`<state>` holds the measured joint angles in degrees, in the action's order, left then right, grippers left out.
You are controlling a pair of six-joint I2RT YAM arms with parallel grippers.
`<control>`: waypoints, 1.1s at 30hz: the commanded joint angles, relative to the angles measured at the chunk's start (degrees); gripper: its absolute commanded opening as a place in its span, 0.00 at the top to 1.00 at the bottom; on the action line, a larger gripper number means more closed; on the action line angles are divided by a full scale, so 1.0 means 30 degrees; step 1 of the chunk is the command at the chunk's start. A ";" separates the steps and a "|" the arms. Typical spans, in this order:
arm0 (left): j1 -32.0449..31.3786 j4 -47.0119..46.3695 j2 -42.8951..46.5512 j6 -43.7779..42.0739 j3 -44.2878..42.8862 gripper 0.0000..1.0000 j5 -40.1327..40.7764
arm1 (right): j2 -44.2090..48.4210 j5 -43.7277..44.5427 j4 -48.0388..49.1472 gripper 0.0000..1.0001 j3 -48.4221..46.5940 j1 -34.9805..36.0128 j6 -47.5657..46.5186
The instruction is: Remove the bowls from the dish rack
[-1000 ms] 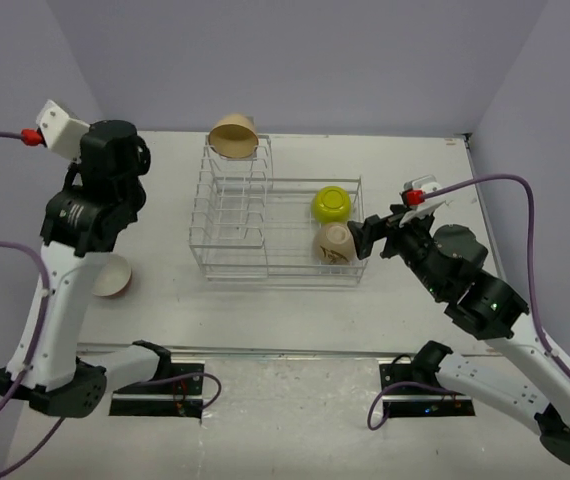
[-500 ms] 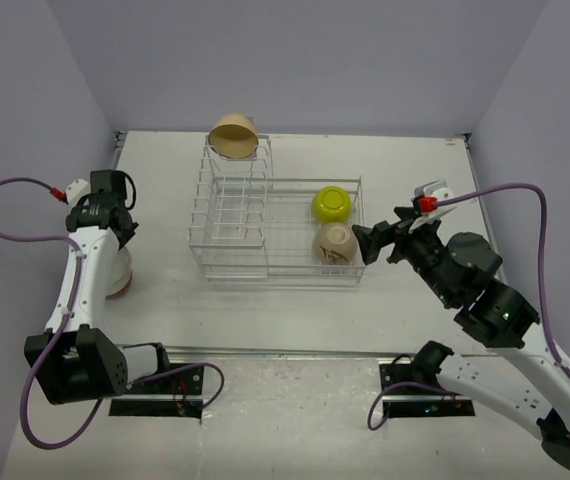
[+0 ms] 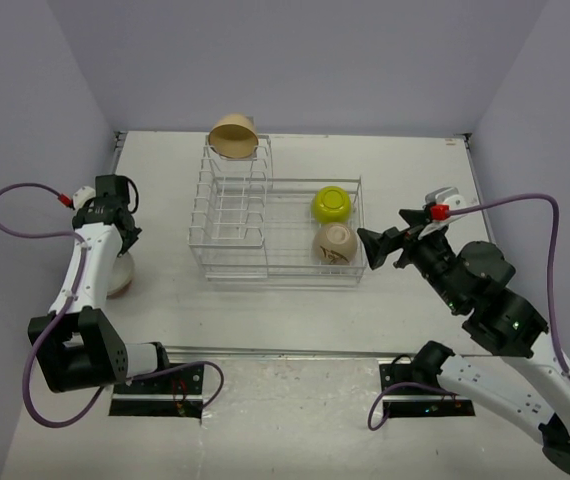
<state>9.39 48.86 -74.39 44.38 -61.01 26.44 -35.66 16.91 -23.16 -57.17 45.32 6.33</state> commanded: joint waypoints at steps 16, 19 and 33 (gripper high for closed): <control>0.0884 -0.0963 -0.0164 0.0001 0.0649 1.00 0.1442 | 0.0461 -0.0508 0.0571 0.01 0.0188 -0.0019 -0.0439; 0.1001 -0.1082 -0.0368 -0.0057 0.0767 1.00 0.1412 | 0.0519 -0.0479 0.0541 0.01 0.0247 0.0010 -0.0469; 0.1763 -0.2106 -0.1307 -0.0262 0.1264 1.00 0.1061 | 0.0783 -0.0714 0.0601 0.01 0.0423 0.0010 -0.0498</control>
<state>13.87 44.64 -78.48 44.36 -57.43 28.14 -33.54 15.44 -22.92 -55.90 45.32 5.76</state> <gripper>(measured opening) 0.046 0.989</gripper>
